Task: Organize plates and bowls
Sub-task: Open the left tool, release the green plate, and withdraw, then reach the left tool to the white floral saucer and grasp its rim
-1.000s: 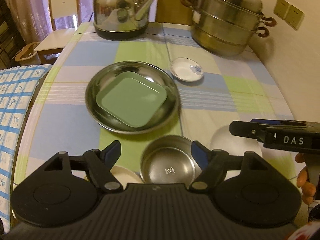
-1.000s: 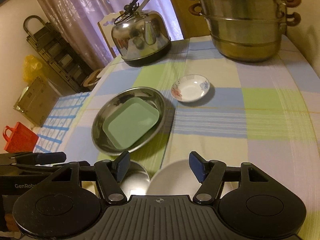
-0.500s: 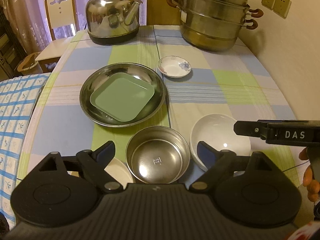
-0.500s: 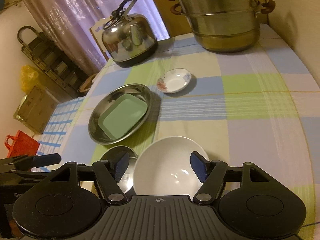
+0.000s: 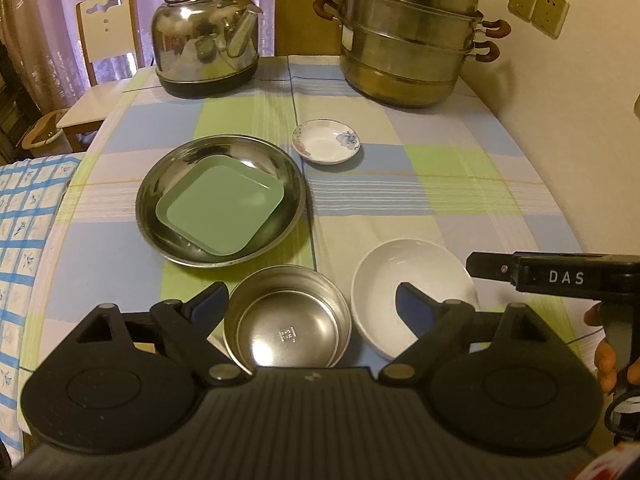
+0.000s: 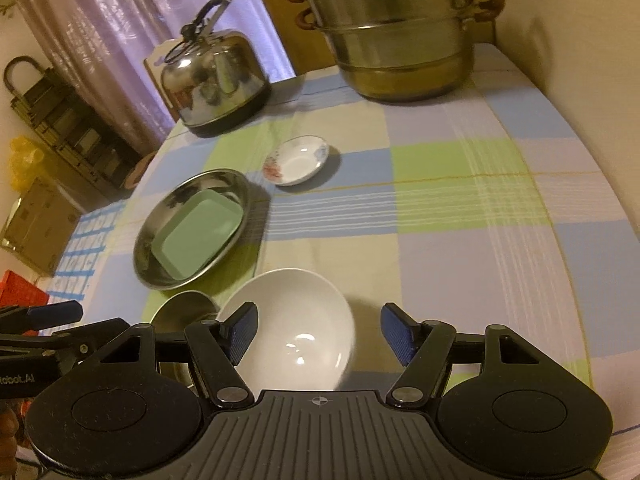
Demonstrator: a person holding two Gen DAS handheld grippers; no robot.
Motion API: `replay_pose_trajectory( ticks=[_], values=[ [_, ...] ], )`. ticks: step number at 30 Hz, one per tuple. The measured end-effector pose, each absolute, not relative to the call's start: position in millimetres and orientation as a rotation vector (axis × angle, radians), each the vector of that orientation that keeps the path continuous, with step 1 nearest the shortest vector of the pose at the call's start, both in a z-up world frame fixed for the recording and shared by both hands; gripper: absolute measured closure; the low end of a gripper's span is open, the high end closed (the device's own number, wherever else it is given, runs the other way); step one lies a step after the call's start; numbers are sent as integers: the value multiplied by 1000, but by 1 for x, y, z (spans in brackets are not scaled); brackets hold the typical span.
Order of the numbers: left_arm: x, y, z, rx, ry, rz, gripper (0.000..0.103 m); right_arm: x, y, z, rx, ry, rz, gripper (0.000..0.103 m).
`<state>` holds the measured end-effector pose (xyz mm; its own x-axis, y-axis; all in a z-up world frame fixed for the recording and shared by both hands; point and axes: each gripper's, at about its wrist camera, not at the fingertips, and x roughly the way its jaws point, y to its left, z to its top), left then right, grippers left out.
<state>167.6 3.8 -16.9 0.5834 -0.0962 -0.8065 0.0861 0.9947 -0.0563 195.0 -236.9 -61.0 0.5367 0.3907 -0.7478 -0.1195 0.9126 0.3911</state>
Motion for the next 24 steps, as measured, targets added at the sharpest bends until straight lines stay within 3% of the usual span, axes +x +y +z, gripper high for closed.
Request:
replay_pose_trajectory(
  ticks=[24],
  values=[
    [259, -8, -38, 39, 954, -227, 14, 260, -259, -80, 303, 991, 182, 35]
  ],
)
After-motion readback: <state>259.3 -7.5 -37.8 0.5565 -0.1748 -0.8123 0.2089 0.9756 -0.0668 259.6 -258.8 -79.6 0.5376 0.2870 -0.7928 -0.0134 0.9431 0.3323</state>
